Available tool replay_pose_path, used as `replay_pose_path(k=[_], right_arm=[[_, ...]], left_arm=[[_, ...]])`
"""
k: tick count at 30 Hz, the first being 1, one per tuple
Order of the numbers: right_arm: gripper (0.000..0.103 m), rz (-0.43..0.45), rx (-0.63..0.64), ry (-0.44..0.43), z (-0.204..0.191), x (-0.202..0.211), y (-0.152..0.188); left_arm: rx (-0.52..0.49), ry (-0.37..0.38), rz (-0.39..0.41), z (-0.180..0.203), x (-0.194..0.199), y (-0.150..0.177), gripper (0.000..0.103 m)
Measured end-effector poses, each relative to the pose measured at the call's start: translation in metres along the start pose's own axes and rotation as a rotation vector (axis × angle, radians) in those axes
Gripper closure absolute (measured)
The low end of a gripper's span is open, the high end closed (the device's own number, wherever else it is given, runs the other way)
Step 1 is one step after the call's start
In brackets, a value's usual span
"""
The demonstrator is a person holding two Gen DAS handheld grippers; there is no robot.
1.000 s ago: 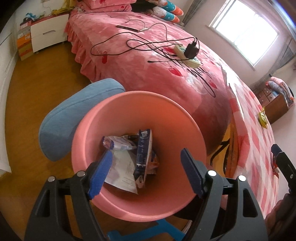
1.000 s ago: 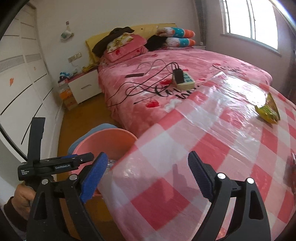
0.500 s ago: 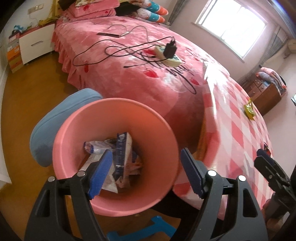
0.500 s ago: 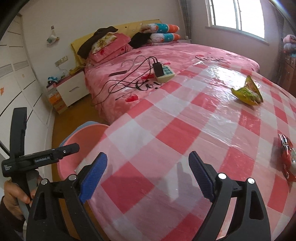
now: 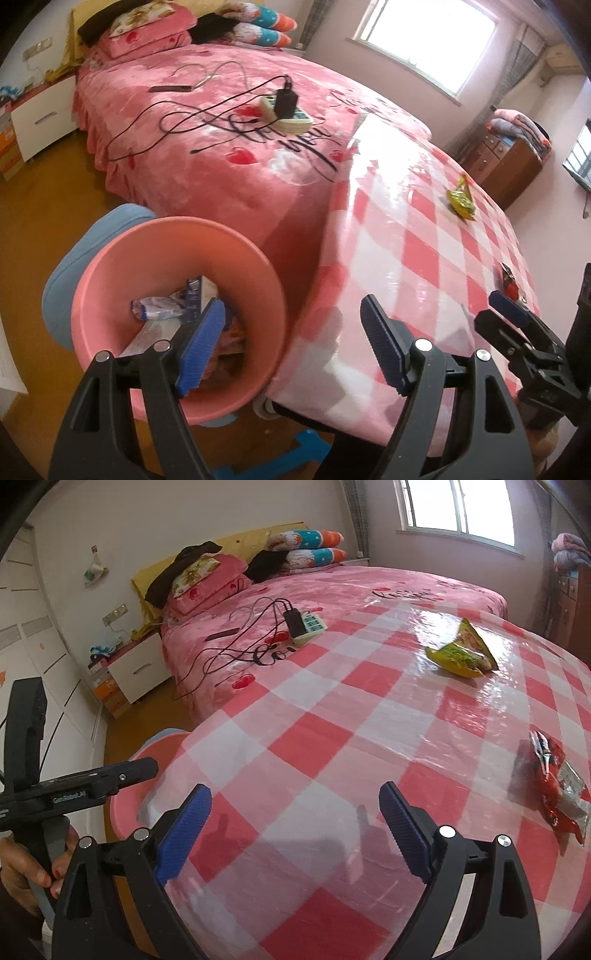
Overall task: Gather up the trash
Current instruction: 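Move both tools back over the table toward the two snack bags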
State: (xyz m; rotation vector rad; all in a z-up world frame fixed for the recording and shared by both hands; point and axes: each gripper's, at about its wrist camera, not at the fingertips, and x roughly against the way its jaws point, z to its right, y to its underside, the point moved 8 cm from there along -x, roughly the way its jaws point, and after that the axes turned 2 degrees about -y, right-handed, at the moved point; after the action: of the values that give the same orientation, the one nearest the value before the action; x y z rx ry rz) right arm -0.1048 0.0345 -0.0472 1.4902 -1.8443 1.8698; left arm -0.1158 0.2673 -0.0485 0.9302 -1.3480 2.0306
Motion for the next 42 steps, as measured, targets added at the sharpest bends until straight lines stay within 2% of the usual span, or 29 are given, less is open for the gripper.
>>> replay_pose_path(k=[25,35,42], right_arm=[[0.012,0.015,-0.092,0.029,0.067,0.03,0.004],[0.012,0.057,-0.135,0.051,0.1,0.053,0.001],[0.012,0.101,-0.198,0.081,0.139,0.076,-0.002]], left_arm=[[-0.175,0.02,-0.019,0.092,-0.005,0.01,0.026],[-0.249,0.023,-0.027,0.128,-0.01,0.017,0.026],[-0.313,0.028,-0.034,0.16,-0.015,0.021,0.026]])
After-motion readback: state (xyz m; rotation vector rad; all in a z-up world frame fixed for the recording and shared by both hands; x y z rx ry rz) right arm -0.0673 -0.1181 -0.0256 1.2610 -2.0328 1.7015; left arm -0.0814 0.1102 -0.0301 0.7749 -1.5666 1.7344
